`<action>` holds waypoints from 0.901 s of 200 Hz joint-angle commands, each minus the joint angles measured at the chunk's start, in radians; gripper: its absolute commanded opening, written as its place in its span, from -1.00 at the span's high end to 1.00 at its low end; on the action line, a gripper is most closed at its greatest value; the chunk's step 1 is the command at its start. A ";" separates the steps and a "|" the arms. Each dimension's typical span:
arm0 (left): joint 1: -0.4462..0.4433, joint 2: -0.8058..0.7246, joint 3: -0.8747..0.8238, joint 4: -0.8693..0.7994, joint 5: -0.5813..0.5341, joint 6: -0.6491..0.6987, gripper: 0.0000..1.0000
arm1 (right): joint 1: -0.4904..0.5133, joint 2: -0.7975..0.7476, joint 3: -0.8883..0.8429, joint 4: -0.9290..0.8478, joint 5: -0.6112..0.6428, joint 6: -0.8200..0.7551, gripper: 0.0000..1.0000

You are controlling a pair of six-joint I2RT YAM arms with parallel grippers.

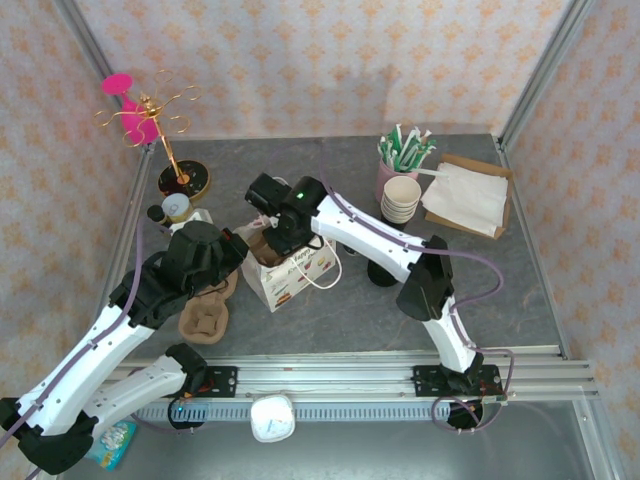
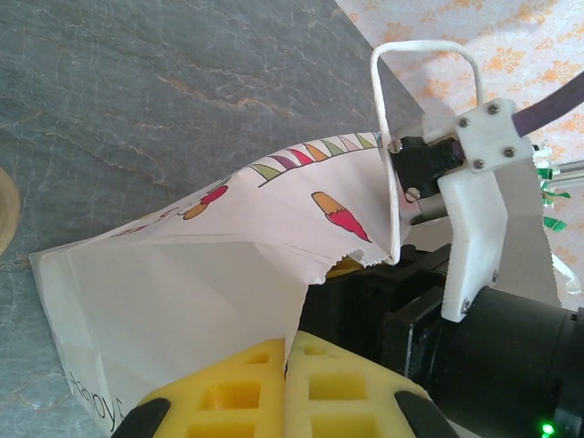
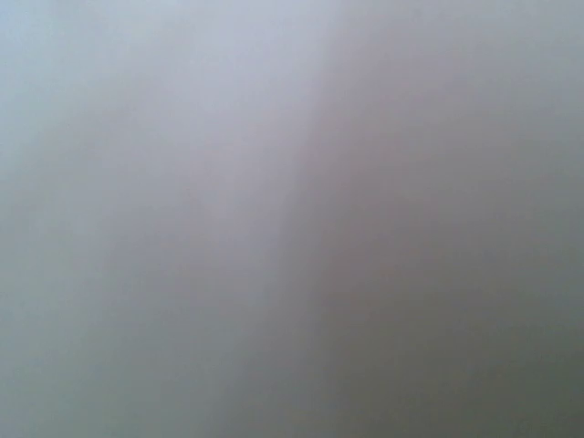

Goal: Pack the takeout coffee

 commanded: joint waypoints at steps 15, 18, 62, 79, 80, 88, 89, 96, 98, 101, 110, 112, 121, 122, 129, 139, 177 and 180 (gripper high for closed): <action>0.003 0.004 -0.016 -0.002 -0.027 -0.005 0.89 | 0.008 0.013 -0.042 0.032 0.045 0.004 0.45; 0.004 0.004 -0.016 -0.003 -0.029 -0.004 0.90 | 0.008 0.013 -0.045 0.033 0.046 0.004 0.44; 0.004 0.007 -0.025 -0.010 -0.043 -0.001 0.89 | 0.007 0.011 -0.101 0.083 0.061 0.003 0.40; 0.004 0.008 -0.024 -0.011 -0.047 -0.001 0.90 | 0.006 0.010 -0.121 0.098 0.069 0.003 0.35; 0.004 0.008 -0.024 -0.013 -0.047 -0.001 0.89 | 0.007 0.010 -0.122 0.100 0.069 0.003 0.35; 0.004 0.008 -0.023 -0.014 -0.050 -0.001 0.89 | 0.008 0.013 -0.130 0.105 0.069 0.003 0.33; 0.004 0.008 -0.023 -0.014 -0.051 -0.001 0.89 | 0.007 0.013 -0.130 0.105 0.070 0.002 0.32; 0.003 0.008 -0.022 -0.014 -0.052 -0.001 0.90 | 0.008 0.016 -0.133 0.110 0.070 0.003 0.31; 0.004 0.009 -0.024 -0.015 -0.053 -0.002 0.89 | 0.007 0.016 -0.132 0.110 0.071 0.002 0.30; 0.004 0.009 -0.025 -0.015 -0.053 -0.001 0.90 | 0.007 0.016 -0.134 0.111 0.072 0.003 0.30; 0.004 0.009 -0.025 -0.015 -0.053 -0.001 0.89 | 0.008 0.017 -0.131 0.115 0.076 0.005 0.26; 0.004 0.010 -0.026 -0.014 -0.054 -0.001 0.89 | 0.008 0.016 -0.132 0.117 0.076 0.005 0.25; 0.004 0.010 -0.024 -0.013 -0.054 0.000 0.89 | 0.008 0.011 -0.133 0.126 0.076 0.005 0.20; 0.004 0.010 -0.025 -0.013 -0.053 0.000 0.89 | 0.008 0.011 -0.133 0.127 0.075 0.005 0.20; 0.004 0.010 -0.023 -0.013 -0.054 0.001 0.89 | 0.008 0.011 -0.131 0.128 0.074 0.003 0.16; 0.004 0.010 -0.020 -0.017 -0.061 0.003 0.90 | 0.007 0.010 -0.133 0.128 0.075 0.003 0.13; 0.004 0.010 -0.017 -0.022 -0.063 0.003 0.90 | 0.008 -0.003 -0.177 0.154 0.093 0.003 -0.03; 0.004 0.010 -0.016 -0.022 -0.063 0.003 0.89 | 0.008 -0.004 -0.182 0.159 0.091 0.003 -0.04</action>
